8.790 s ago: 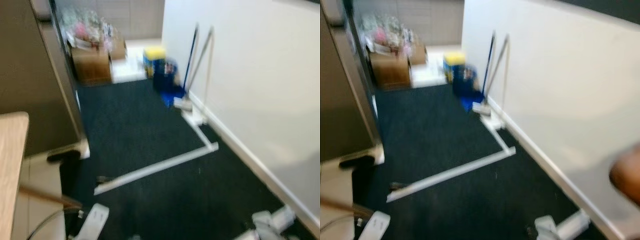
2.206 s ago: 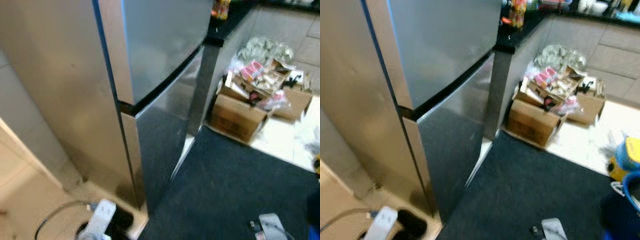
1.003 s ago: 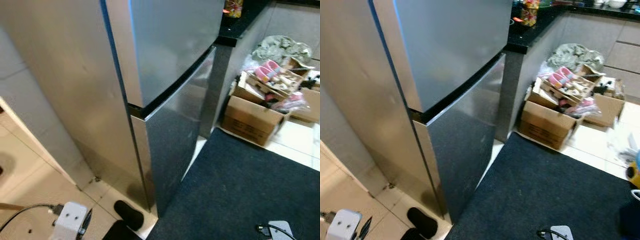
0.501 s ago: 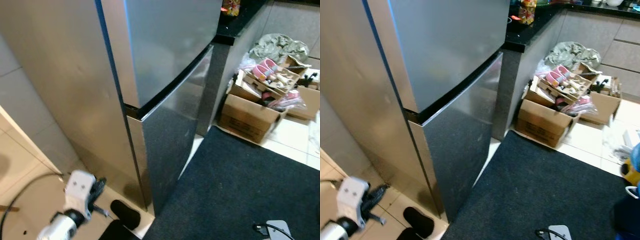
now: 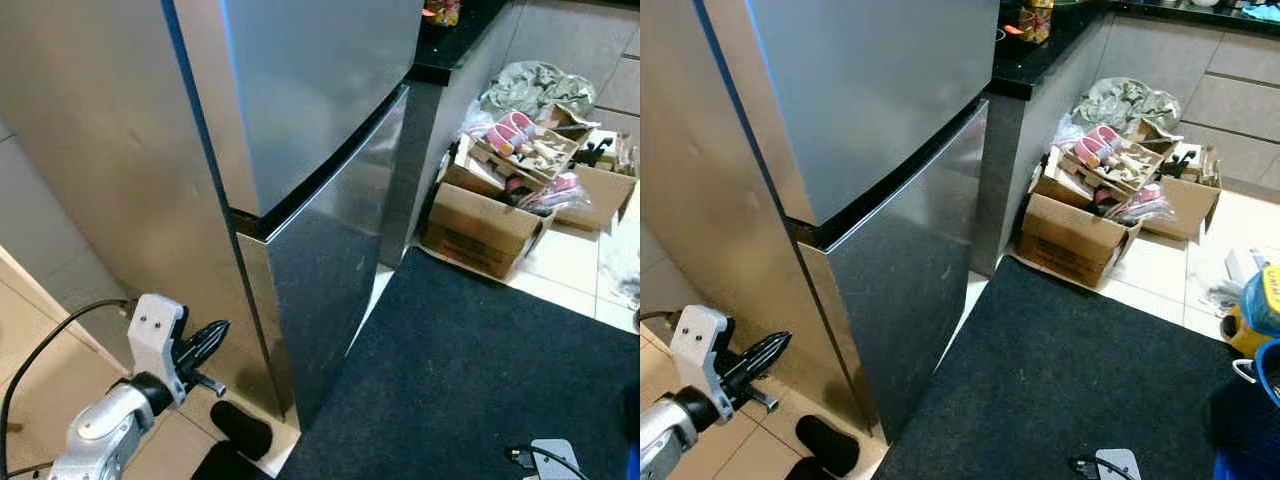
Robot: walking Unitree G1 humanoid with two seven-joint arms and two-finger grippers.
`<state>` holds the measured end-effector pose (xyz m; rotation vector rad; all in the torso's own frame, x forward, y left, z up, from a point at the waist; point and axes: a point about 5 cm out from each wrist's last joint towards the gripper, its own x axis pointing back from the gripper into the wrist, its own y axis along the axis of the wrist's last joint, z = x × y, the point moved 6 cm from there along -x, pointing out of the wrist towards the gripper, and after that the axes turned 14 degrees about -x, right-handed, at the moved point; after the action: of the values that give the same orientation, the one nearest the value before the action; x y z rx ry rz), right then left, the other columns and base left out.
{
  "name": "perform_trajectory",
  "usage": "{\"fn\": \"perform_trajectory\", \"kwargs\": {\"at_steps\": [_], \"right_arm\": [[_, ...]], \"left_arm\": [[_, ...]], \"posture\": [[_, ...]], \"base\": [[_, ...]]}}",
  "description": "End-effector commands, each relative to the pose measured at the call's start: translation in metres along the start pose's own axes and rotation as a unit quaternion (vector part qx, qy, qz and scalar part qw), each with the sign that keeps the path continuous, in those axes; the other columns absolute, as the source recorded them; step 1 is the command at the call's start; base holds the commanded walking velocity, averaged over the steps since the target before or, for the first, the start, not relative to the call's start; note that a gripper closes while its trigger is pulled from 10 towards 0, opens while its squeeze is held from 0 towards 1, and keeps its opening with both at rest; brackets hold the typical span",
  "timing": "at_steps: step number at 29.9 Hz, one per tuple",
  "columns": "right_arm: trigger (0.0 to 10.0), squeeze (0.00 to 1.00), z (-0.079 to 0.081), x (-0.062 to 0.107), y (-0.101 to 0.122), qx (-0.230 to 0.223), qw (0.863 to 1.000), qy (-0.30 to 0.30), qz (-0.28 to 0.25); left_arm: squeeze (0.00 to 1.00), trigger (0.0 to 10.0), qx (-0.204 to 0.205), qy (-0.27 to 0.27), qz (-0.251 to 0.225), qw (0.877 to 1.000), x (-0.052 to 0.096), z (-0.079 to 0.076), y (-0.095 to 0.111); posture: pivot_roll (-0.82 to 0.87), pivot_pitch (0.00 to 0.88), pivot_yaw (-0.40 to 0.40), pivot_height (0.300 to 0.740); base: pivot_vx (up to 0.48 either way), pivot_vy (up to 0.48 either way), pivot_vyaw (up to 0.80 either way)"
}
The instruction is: Restocking fridge
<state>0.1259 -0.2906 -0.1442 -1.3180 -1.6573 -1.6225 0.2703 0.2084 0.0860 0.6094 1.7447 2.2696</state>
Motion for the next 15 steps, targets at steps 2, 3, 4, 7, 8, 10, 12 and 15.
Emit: {"fn": "perform_trajectory", "kwargs": {"at_steps": [2,3,4,7,8,10,12,15], "right_arm": [[10.0,0.00,0.000,-0.001,0.005,-0.007,1.000,-0.003,-0.009],[10.0,0.00,0.000,-0.001,0.005,-0.007,1.000,-0.003,-0.009],[10.0,0.00,0.000,-0.001,0.005,-0.007,1.000,-0.004,-0.009],[10.0,0.00,0.000,-0.001,0.005,-0.007,1.000,-0.004,-0.008],[10.0,0.00,0.000,-0.001,0.005,-0.007,1.000,-0.004,-0.008],[10.0,0.00,0.000,-0.001,0.005,-0.007,1.000,-0.003,-0.008],[10.0,0.00,0.001,0.000,0.004,-0.006,1.000,-0.002,-0.008],[10.0,0.00,0.001,0.000,0.004,-0.006,1.000,-0.001,-0.008]], "left_arm": [[0.00,10.0,-0.005,-0.013,-0.001,1.000,-0.001,0.001,0.006],[0.00,10.0,-0.005,-0.013,-0.001,1.000,-0.001,0.001,0.006],[0.00,10.0,-0.010,-0.008,-0.003,1.000,-0.002,0.003,0.008],[0.00,10.0,-0.008,0.013,-0.012,1.000,-0.009,0.012,0.014],[0.00,10.0,-0.008,0.013,-0.012,1.000,-0.009,0.012,0.014],[0.00,10.0,-0.008,0.008,-0.016,1.000,-0.013,0.010,0.017],[0.00,10.0,-0.011,0.012,-0.023,1.000,-0.020,0.013,0.022],[0.00,10.0,-0.014,0.021,-0.031,0.999,-0.026,0.018,0.028]], "posture": [[0.03,0.010,-0.048,0.740],[0.03,0.010,-0.048,0.740],[0.03,0.010,-0.048,0.740],[0.02,0.010,-0.052,0.740],[0.02,0.010,-0.052,0.740],[0.02,0.010,-0.053,0.740],[0.02,0.011,-0.052,0.740],[0.02,0.016,-0.056,0.740]], "base": [[0.000,0.000,0.00],[0.000,0.000,0.00],[0.000,0.000,0.00],[0.000,0.000,0.00],[0.000,0.000,0.00],[0.000,0.000,0.00],[0.000,0.000,0.00],[0.000,0.000,0.00]]}}
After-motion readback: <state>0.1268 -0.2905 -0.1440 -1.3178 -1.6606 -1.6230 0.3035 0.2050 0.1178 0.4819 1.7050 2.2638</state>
